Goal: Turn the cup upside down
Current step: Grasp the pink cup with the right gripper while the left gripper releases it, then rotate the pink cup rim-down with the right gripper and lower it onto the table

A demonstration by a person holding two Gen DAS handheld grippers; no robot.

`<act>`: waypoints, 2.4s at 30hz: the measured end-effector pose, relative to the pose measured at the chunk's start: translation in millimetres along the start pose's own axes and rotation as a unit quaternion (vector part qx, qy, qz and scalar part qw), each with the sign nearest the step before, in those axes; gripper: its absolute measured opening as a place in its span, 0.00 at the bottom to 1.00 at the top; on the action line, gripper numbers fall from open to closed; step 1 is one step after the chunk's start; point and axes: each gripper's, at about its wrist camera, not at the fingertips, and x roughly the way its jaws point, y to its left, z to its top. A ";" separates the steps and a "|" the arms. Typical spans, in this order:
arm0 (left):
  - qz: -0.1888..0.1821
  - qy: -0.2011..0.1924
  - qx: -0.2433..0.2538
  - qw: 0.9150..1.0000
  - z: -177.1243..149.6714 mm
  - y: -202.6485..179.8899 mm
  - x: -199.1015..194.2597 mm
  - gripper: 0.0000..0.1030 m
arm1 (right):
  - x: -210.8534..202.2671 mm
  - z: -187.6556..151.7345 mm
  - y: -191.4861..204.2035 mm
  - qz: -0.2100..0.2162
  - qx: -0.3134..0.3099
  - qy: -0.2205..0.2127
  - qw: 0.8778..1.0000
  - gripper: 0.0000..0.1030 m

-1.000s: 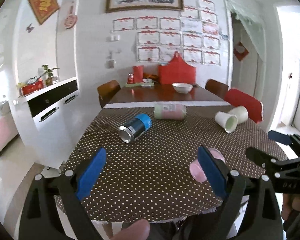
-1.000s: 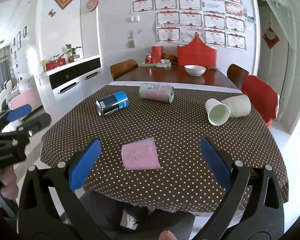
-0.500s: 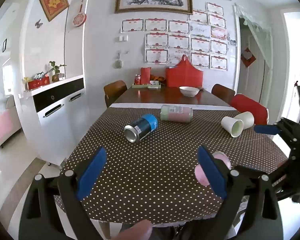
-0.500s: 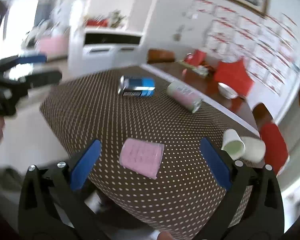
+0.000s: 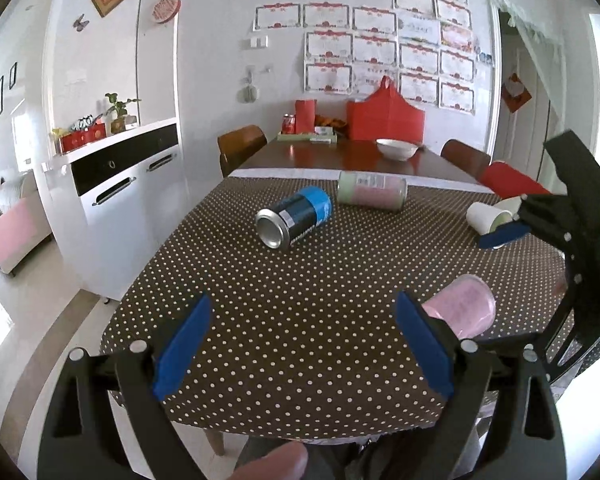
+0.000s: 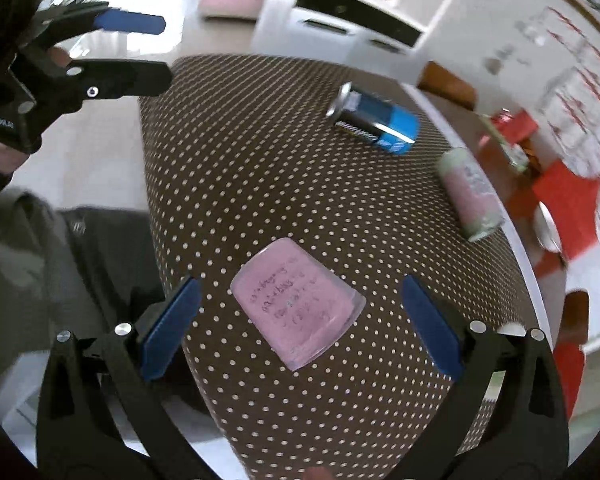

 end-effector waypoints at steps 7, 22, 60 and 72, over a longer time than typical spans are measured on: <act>0.003 0.024 0.001 1.000 -0.8 -2.1 16.7 0.88 | 27.0 9.7 -10.1 0.043 -0.069 0.060 0.995 0.94; -0.007 0.065 -0.008 0.998 -0.4 0.3 51.9 0.88 | 86.1 27.4 -11.6 0.126 -0.161 0.186 0.961 0.81; -0.051 0.015 0.038 0.998 16.4 -27.5 29.7 0.88 | -18.1 -57.6 -101.4 -0.031 0.499 -0.213 0.840 0.59; -0.040 -0.009 0.040 0.998 21.5 -32.8 27.6 0.88 | 5.9 -65.3 -40.7 -0.211 0.521 -0.222 0.797 0.59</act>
